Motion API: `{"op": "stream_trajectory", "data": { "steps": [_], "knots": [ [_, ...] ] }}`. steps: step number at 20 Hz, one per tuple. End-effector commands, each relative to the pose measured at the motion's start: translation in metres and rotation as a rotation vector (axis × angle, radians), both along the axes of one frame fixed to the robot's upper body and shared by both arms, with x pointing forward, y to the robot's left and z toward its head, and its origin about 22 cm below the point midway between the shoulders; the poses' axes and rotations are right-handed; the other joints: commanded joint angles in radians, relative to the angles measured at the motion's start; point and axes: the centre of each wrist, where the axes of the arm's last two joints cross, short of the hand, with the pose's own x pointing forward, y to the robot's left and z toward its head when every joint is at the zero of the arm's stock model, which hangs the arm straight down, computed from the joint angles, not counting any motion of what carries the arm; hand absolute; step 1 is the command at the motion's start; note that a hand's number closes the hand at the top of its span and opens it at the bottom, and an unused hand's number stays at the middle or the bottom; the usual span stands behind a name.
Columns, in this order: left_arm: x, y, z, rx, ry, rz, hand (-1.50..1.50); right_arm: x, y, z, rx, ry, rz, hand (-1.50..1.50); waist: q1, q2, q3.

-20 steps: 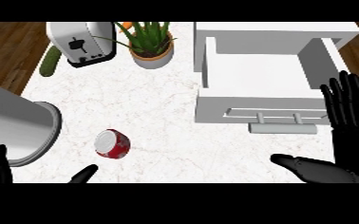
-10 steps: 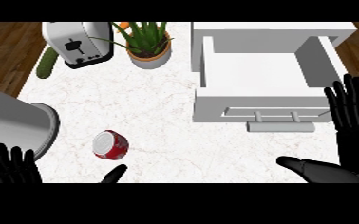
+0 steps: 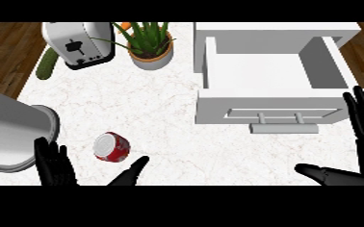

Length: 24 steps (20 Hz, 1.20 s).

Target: Pick up the can, place it into the drawer and close the drawer

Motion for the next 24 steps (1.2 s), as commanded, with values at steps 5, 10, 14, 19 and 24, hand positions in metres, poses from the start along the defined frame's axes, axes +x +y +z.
{"op": "stream_trajectory", "data": {
  "steps": [5,10,14,19,24],
  "knots": [
    [-0.009,-0.027,-0.04,-0.001,0.049,0.049,-1.5,0.002,-0.013,-0.01,0.001,-0.015,-0.014,-1.5,0.003,-0.001,0.0],
    [0.018,-0.004,-0.069,0.009,0.072,0.114,-1.5,-0.011,-0.009,0.009,-0.007,-0.005,-0.006,-1.5,0.001,-0.001,-0.001],
    [0.02,0.001,-0.081,-0.011,0.078,0.139,-1.5,-0.023,-0.021,0.023,-0.022,-0.002,-0.016,-1.5,0.0,-0.002,-0.001],
    [0.009,0.004,-0.101,-0.047,0.095,0.125,-1.5,-0.008,-0.005,0.025,-0.019,-0.017,-0.018,-1.5,0.008,-0.001,-0.002],
    [0.03,0.027,-0.137,-0.071,0.116,0.14,-1.5,-0.014,-0.008,0.021,-0.009,-0.018,-0.013,-1.5,0.005,0.0,-0.002]
  ]
}}
